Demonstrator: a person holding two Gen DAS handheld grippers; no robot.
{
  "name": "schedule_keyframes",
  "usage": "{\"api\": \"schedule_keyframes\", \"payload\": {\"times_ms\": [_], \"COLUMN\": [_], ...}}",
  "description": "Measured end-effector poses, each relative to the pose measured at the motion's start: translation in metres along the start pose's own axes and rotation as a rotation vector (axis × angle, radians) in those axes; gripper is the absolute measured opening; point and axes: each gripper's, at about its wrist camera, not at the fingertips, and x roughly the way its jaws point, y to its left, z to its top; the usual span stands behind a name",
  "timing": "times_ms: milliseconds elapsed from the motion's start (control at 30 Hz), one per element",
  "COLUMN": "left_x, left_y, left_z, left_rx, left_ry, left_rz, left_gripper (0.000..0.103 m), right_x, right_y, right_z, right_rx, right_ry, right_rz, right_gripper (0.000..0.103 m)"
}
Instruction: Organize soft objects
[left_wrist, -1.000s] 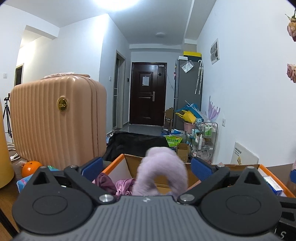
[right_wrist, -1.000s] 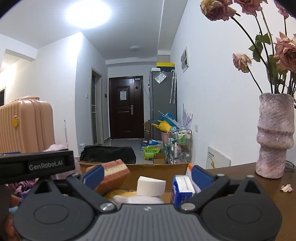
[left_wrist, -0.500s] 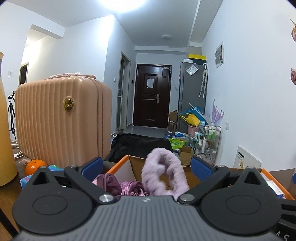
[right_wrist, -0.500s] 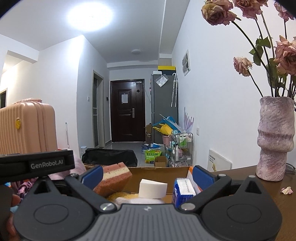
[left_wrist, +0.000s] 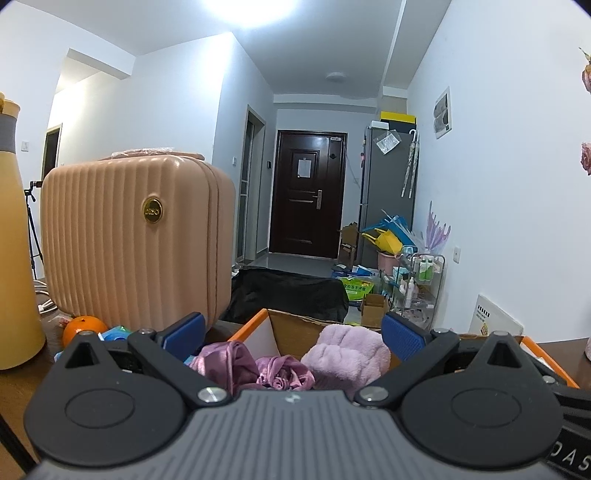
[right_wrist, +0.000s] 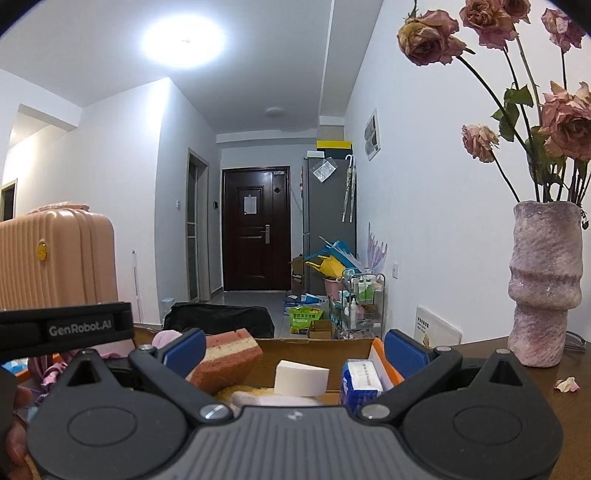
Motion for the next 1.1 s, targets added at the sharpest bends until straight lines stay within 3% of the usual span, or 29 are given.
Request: {"api": "schedule_keyframes", "payload": {"times_ms": [633,1100], "left_x": [-0.026,-0.063], "left_y": [0.009,0.027], "left_z": [0.000,-0.009], "left_rx": [0.012,0.035], "left_ry": [-0.025,-0.008], "left_rz": [0.009,0.013], "left_gripper": [0.103,0.103], "right_x": [-0.022,-0.065], "right_y": [-0.005,-0.005], "right_z": [-0.001,-0.006], "right_rx": [-0.001,-0.013], "right_ry": [-0.018,-0.030], "right_rz": [-0.028,-0.051], "right_gripper": [0.103,0.103]}}
